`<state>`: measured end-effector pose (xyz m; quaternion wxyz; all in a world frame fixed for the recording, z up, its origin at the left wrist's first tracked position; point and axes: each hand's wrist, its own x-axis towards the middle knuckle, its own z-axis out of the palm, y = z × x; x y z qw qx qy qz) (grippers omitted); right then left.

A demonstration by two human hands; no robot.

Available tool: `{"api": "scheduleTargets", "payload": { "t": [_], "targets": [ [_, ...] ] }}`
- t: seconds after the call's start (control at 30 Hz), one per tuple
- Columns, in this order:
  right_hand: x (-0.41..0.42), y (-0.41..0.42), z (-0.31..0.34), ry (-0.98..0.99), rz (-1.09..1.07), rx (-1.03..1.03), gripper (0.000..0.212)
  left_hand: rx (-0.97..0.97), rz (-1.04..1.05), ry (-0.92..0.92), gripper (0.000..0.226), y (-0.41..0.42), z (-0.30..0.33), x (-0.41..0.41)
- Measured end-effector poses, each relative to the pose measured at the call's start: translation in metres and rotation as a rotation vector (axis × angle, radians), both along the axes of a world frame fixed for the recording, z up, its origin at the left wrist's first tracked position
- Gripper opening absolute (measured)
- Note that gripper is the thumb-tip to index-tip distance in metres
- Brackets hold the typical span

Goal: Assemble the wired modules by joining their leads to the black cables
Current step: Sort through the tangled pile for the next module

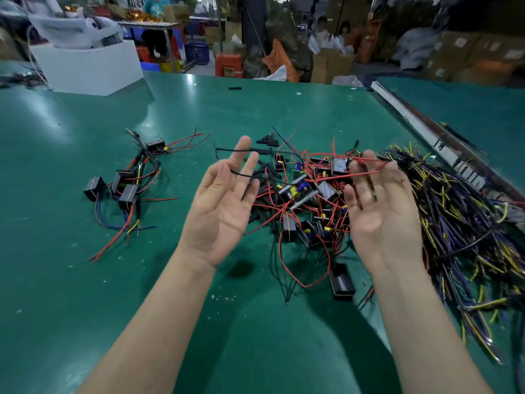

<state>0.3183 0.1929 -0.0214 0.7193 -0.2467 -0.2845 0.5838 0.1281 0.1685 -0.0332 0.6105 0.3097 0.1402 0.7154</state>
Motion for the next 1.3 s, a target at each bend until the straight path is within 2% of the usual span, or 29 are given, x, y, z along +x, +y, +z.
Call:
{"api": "scheduleTargets", "payload": {
  "t": [0.07, 0.23, 0.37, 0.43, 0.53, 0.6, 0.67, 0.77, 0.9, 1.0, 1.1, 1.2, 1.3],
  "targets": [
    [0.000, -0.002, 0.002, 0.069, 0.086, -0.006, 0.013, 0.016, -0.049, -0.008, 0.017, -0.002, 0.001, 0.000],
    [-0.002, -0.009, 0.006, 0.103, 0.325, 0.053, 0.035, 0.051, -0.152, -0.042, 0.008, -0.004, 0.002, -0.003],
    [-0.009, -0.013, 0.003, 0.128, 0.378, 0.041, 0.036, 0.040, -0.148, -0.141, 0.008, -0.002, 0.000, -0.006],
    [-0.013, -0.013, 0.001, 0.161, 0.396, 0.044, 0.026, 0.032, -0.124, -0.126, 0.016, 0.000, -0.001, -0.006],
    [-0.017, -0.014, -0.002, 0.130, 0.408, 0.066, 0.009, 0.034, -0.090, 0.021, 0.041, 0.003, -0.004, -0.002],
    [-0.021, -0.015, -0.003, 0.086, 0.435, 0.101, 0.013, 0.015, -0.071, 0.145, 0.050, 0.004, -0.007, 0.003],
    [-0.026, -0.016, -0.004, -0.012, 0.448, 0.105, 0.029, -0.046, -0.050, 0.229, 0.048, 0.004, -0.011, 0.011],
    [-0.032, -0.017, -0.011, -0.199, 0.365, 0.028, 0.043, -0.144, -0.025, 0.244, 0.039, 0.005, -0.015, 0.018],
    [-0.035, -0.018, -0.017, -0.344, 0.280, 0.016, 0.037, -0.254, 0.039, 0.231, 0.007, 0.010, -0.014, 0.018],
    [-0.042, -0.018, -0.025, -0.553, 0.236, 0.082, 0.026, -0.355, 0.024, 0.189, 0.022, 0.013, -0.012, 0.012],
    [-0.048, -0.019, -0.036, -0.686, 0.322, 0.137, 0.024, -0.458, -0.072, 0.129, 0.030, 0.011, -0.013, -0.003],
    [-0.051, -0.017, -0.043, -0.799, 0.350, 0.103, 0.042, -0.499, -0.129, 0.173, 0.017, 0.007, -0.020, -0.017],
    [-0.054, -0.019, -0.047, -0.991, 0.240, 0.068, 0.071, -0.532, -0.141, 0.246, 0.014, 0.002, -0.027, -0.026]
  ]
}}
